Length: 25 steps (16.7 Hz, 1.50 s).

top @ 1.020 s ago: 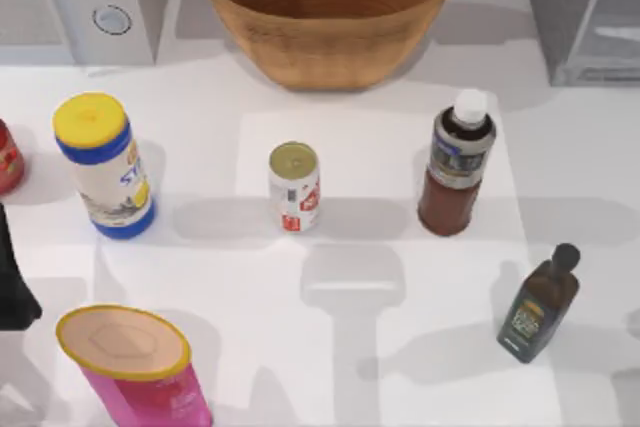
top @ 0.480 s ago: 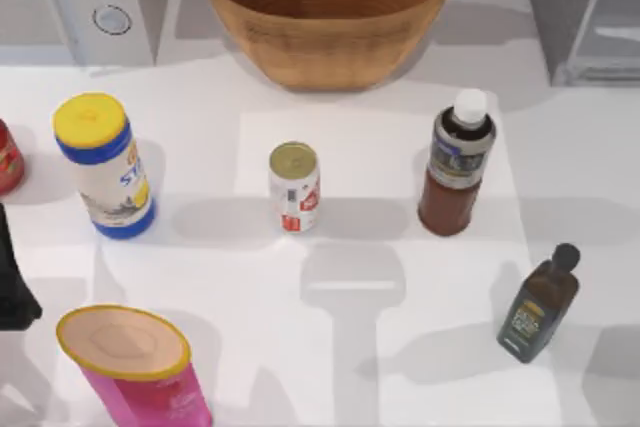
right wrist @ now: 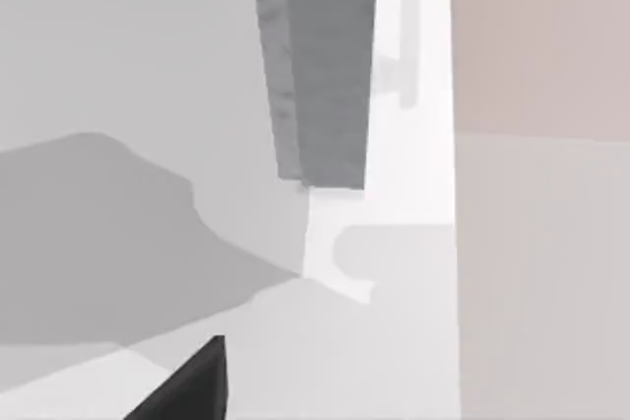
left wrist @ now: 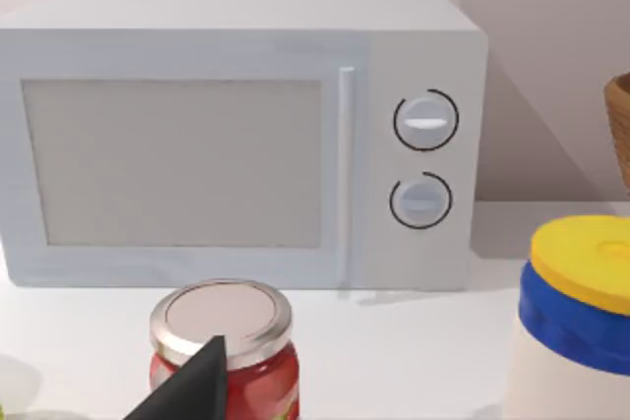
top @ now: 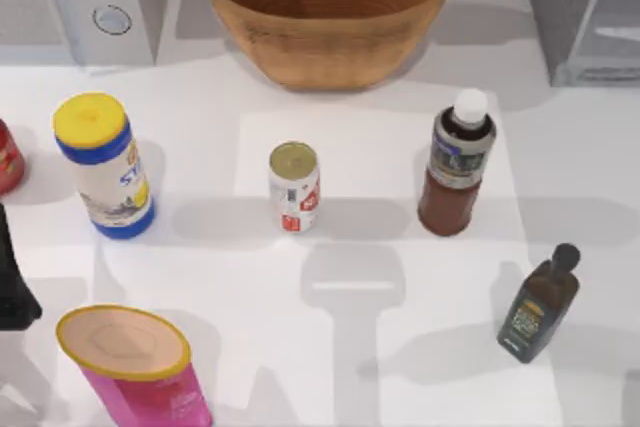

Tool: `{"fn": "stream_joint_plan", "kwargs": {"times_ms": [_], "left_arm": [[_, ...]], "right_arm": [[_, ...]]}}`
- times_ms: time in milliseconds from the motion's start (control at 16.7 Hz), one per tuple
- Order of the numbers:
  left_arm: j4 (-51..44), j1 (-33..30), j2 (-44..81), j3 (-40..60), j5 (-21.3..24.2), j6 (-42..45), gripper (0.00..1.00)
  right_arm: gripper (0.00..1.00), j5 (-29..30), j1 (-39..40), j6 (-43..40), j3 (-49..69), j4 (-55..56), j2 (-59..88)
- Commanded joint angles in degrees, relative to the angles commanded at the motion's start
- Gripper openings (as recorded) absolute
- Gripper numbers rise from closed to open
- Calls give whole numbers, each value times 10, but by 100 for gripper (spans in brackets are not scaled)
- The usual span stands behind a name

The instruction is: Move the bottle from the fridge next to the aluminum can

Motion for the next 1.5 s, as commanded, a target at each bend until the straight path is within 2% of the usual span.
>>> {"fn": "stream_joint_plan", "kwargs": {"times_ms": [240, 540, 720, 960, 1500], "left_arm": [[0, 0, 0, 0, 0, 0, 100], [0, 0, 0, 0, 0, 0, 100], [0, 0, 0, 0, 0, 0, 100], [0, 0, 0, 0, 0, 0, 100], [0, 0, 0, 0, 0, 0, 100]], "right_arm": [[100, -22, -37, -42, 14, 0, 42], [100, -21, -35, -41, 12, 1, 40], [100, -19, -11, -4, 11, 33, 43], [100, -4, 71, 128, 7, 144, 48], [100, 58, 343, 595, -2, 518, 52]]}}
